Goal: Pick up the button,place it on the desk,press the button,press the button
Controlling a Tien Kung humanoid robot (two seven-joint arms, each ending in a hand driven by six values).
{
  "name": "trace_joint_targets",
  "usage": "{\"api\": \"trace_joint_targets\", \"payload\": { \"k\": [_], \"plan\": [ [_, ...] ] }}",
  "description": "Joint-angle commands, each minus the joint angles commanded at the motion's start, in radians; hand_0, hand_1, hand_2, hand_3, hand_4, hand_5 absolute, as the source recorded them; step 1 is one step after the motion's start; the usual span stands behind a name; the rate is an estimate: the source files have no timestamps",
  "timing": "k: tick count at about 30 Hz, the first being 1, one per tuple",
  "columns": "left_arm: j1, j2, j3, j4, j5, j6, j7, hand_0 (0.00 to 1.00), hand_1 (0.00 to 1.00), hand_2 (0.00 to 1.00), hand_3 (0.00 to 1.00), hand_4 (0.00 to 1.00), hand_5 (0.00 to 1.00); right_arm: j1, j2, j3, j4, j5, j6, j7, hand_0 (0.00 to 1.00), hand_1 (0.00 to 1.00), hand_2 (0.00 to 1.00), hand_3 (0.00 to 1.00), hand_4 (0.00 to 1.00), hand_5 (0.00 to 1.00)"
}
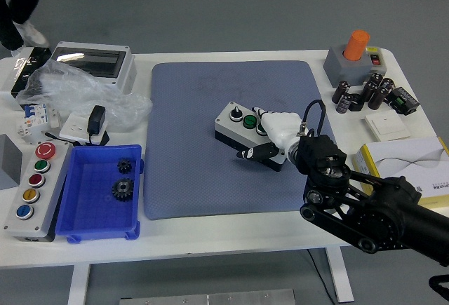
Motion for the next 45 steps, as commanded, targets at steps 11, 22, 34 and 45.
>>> {"api": "trace_joint_targets", "payload": {
  "k": [11,22,34,45],
  "plan": [
    [-0.003,-0.001,-0.004,-0.001,0.002,0.001,-0.004,0.673,0.689,0.627,0.635,0.614,0.36,0.006,0.001,-0.022,-0.007,-0.012,-0.024,0.0,0.273,0.517,0.524,0.654,0.749,0.253],
    [-0.003,-0.001,-0.007,-0.001,0.004,0.005,-0.008,0.673,0.687,0.628,0.636,0.607,0.374,0.01,-0.008,-0.041,-0.004,-0.024,-0.067,0.0,0.25,0.497,0.478,0.451,0.712,0.137],
    [-0.003,-0.003,-0.01,0.0,0.005,0.007,-0.011,0.673,0.687,0.63,0.639,0.611,0.39,0.095,-0.114,-0.157,0.074,-0.005,-0.185,0.14,0.255,0.498,0.472,0.401,0.689,0.121],
    [-0.006,-0.001,-0.004,0.001,-0.001,0.007,-0.011,0.673,0.687,0.633,0.642,0.617,0.41,0.216,-0.196,-0.304,0.095,0.009,-0.275,0.398,0.485,0.574,0.495,0.358,0.667,0.069]
  ]
}}
